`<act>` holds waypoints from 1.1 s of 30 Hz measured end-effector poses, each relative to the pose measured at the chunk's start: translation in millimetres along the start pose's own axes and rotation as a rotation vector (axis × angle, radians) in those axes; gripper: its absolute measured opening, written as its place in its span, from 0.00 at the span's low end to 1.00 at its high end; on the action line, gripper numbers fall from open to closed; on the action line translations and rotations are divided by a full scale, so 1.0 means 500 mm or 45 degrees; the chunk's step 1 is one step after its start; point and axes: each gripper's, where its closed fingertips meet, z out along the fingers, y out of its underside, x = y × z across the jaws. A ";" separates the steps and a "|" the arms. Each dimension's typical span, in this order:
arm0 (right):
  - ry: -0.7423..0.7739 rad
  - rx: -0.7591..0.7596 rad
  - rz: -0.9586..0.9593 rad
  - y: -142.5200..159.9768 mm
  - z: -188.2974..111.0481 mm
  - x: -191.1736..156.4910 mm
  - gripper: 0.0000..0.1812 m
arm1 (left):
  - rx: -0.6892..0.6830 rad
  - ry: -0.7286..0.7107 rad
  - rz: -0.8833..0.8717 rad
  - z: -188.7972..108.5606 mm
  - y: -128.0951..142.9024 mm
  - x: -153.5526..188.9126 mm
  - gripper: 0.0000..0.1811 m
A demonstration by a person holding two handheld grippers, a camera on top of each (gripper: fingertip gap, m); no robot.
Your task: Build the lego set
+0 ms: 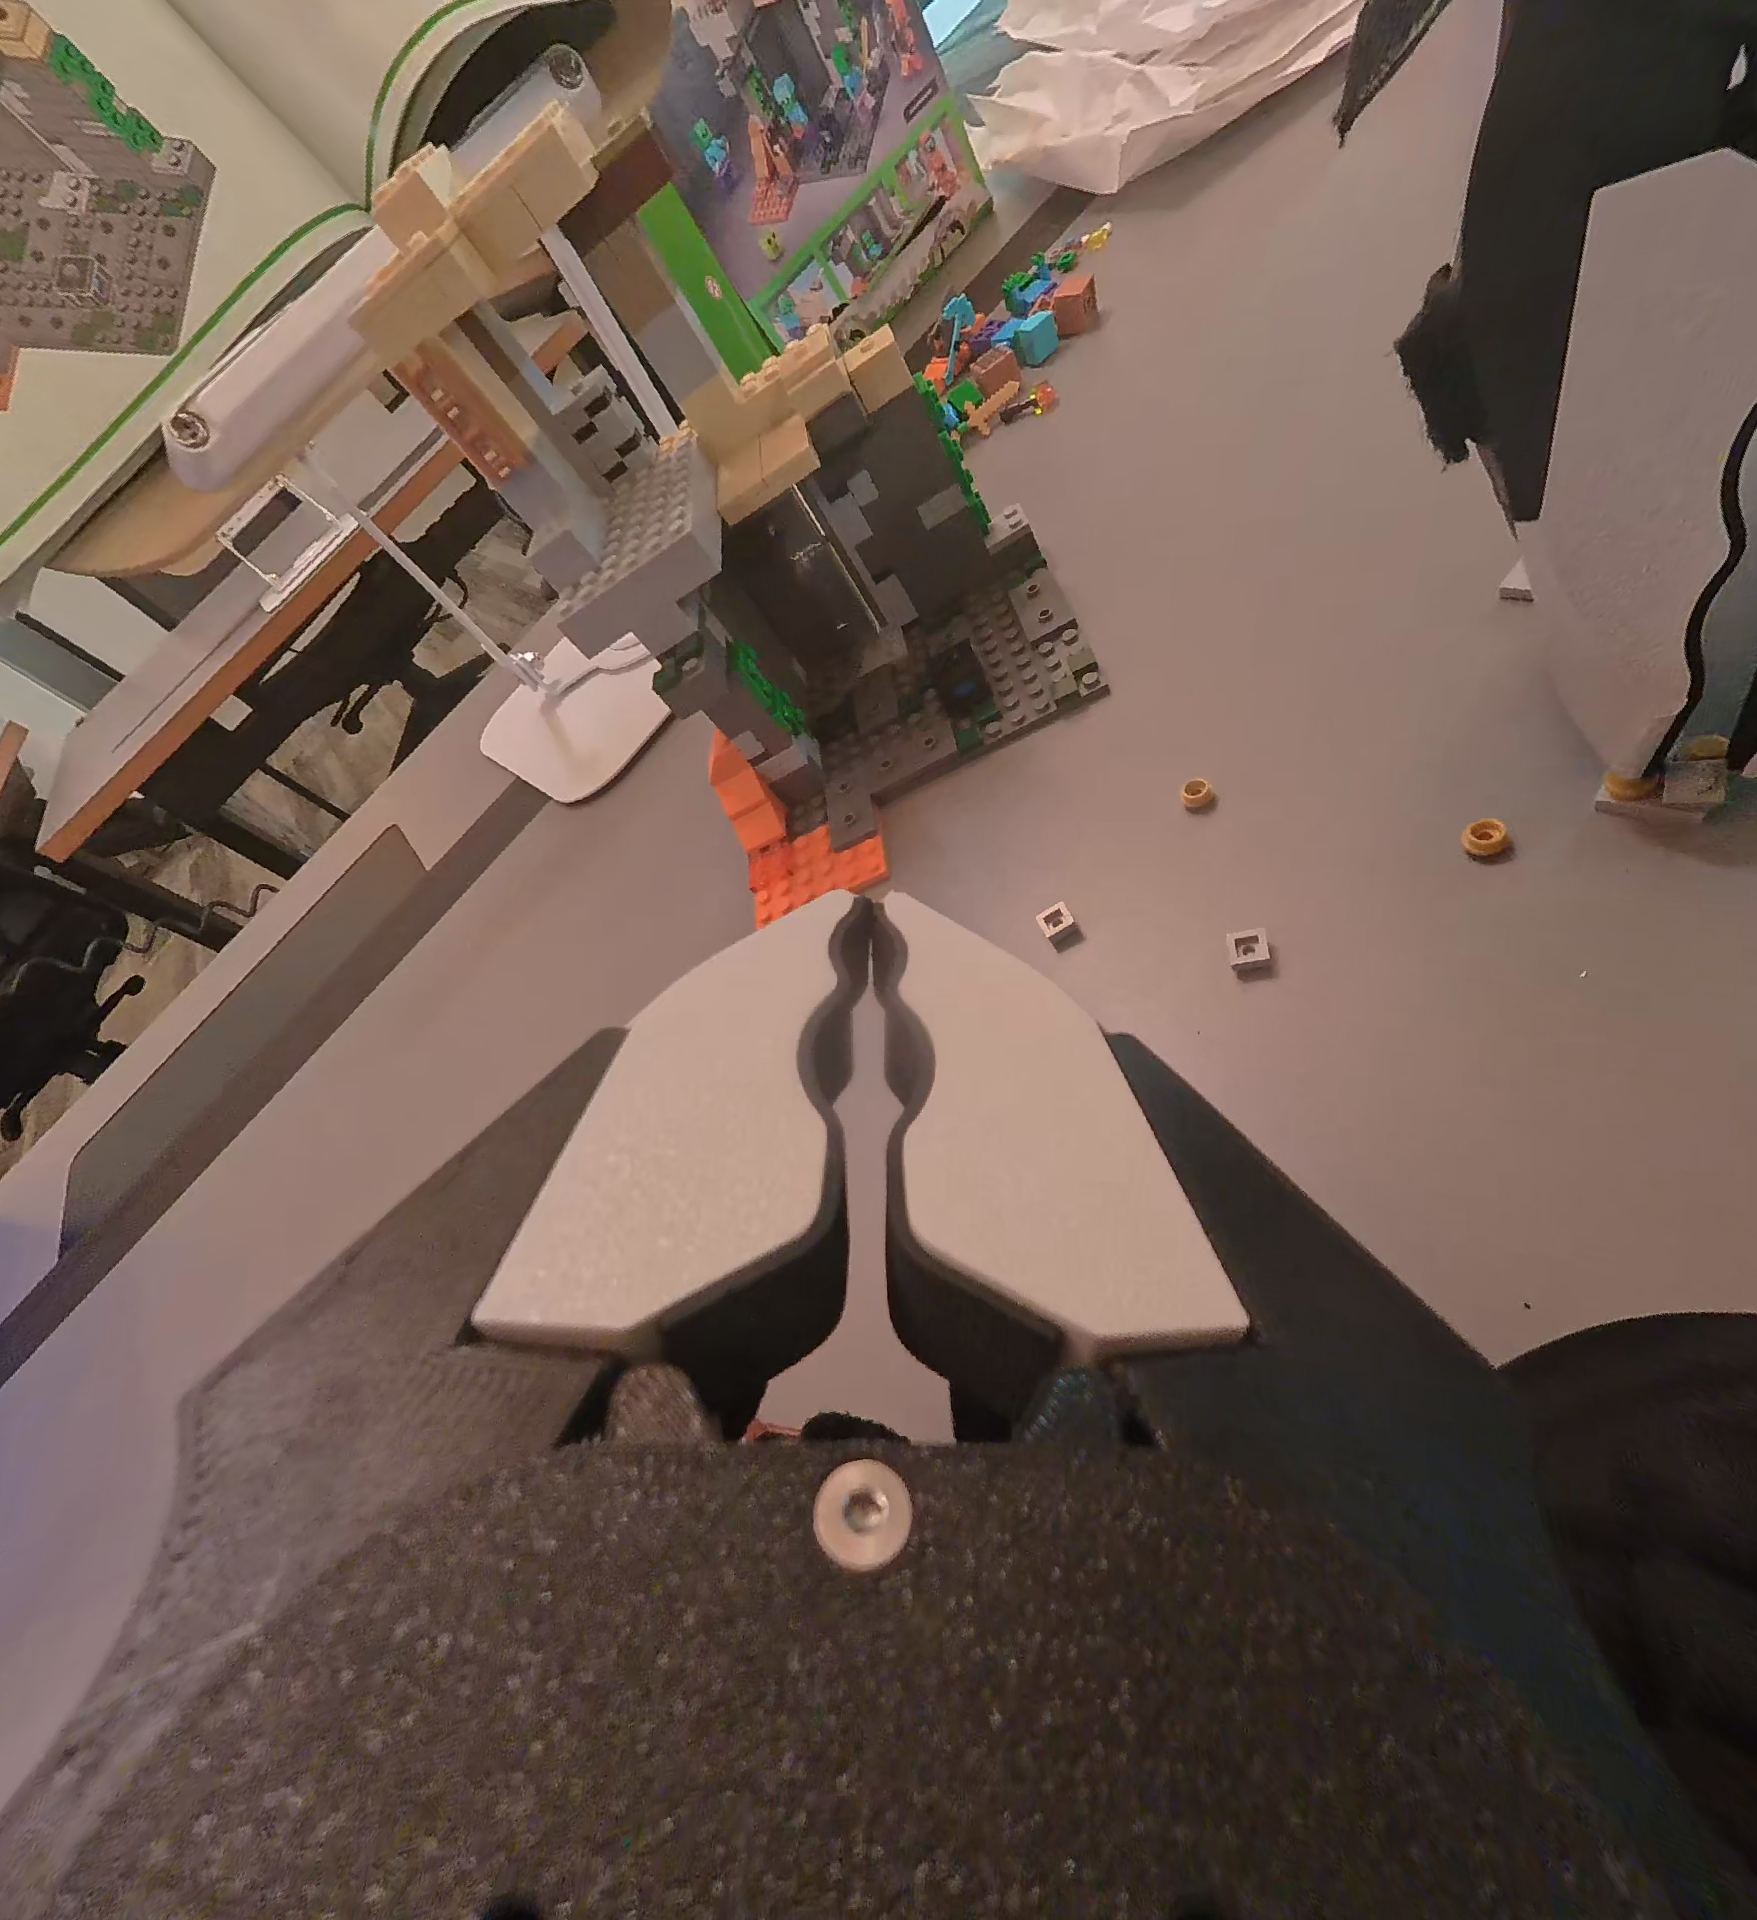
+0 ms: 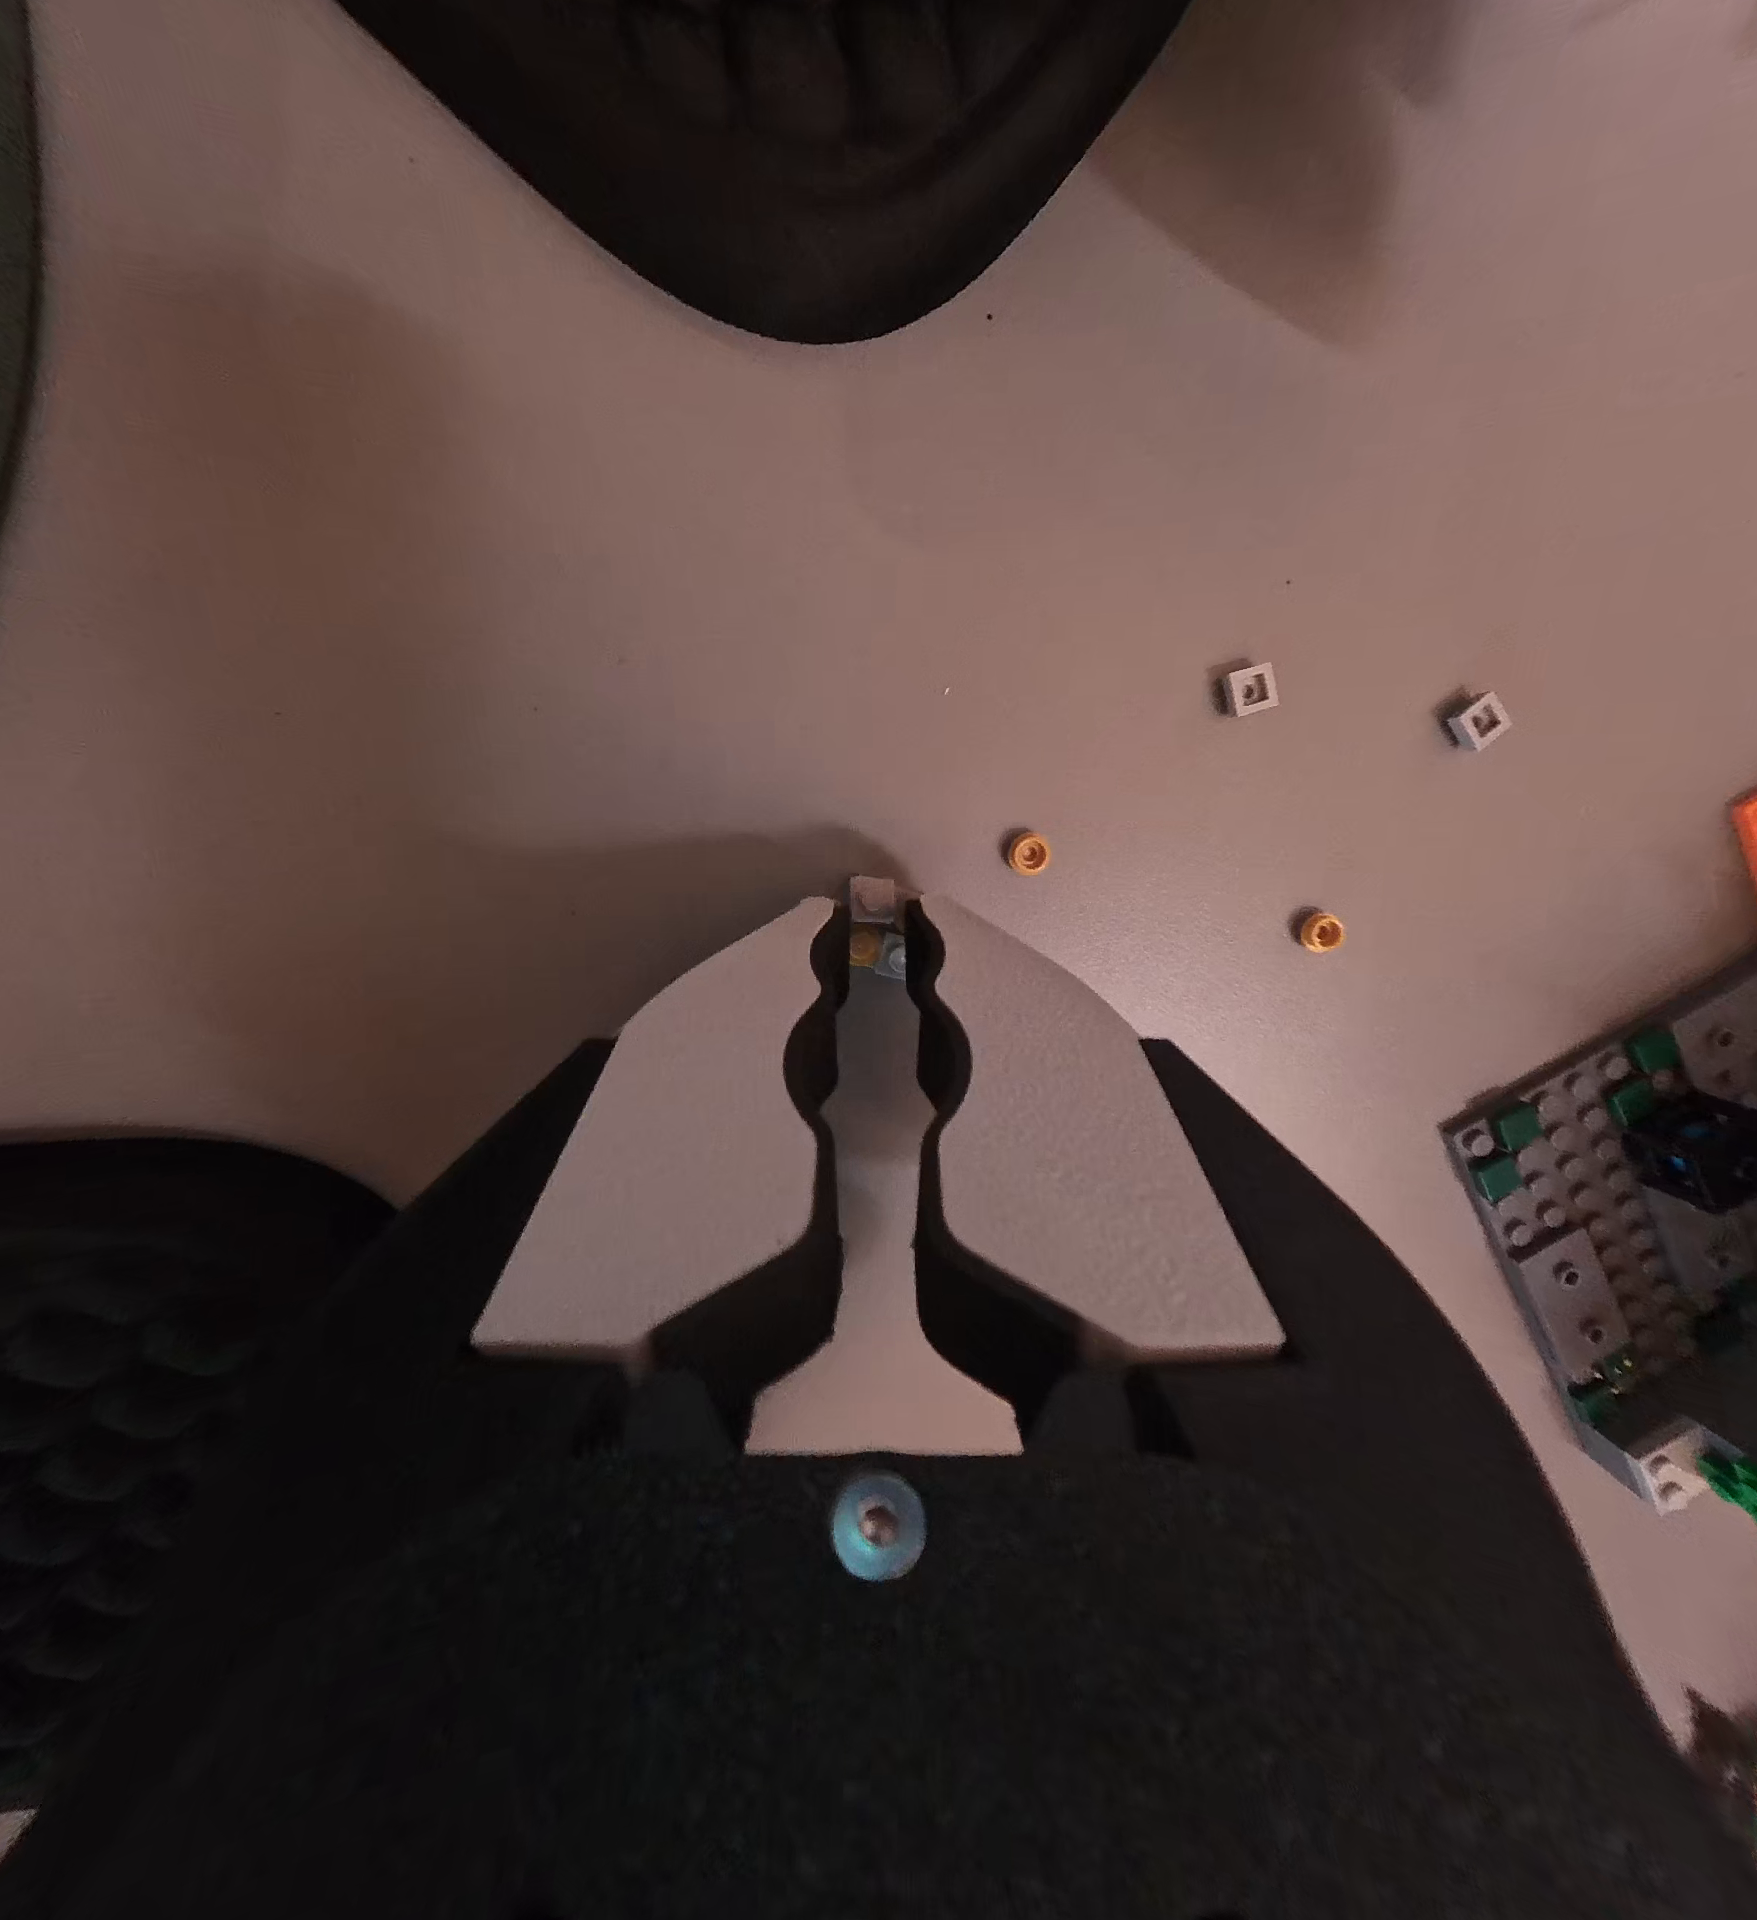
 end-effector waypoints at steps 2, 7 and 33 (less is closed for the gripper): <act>0.004 -0.003 0.000 0.002 -0.001 0.001 0.06 | -0.002 0.002 0.002 0.000 0.001 0.001 0.00; 0.000 -0.002 0.009 0.003 -0.002 -0.002 0.06 | -0.004 0.007 0.003 0.001 0.002 0.002 0.00; 0.025 0.225 0.331 0.015 0.006 -0.001 0.09 | 0.194 0.349 0.123 -0.021 -0.066 0.123 0.03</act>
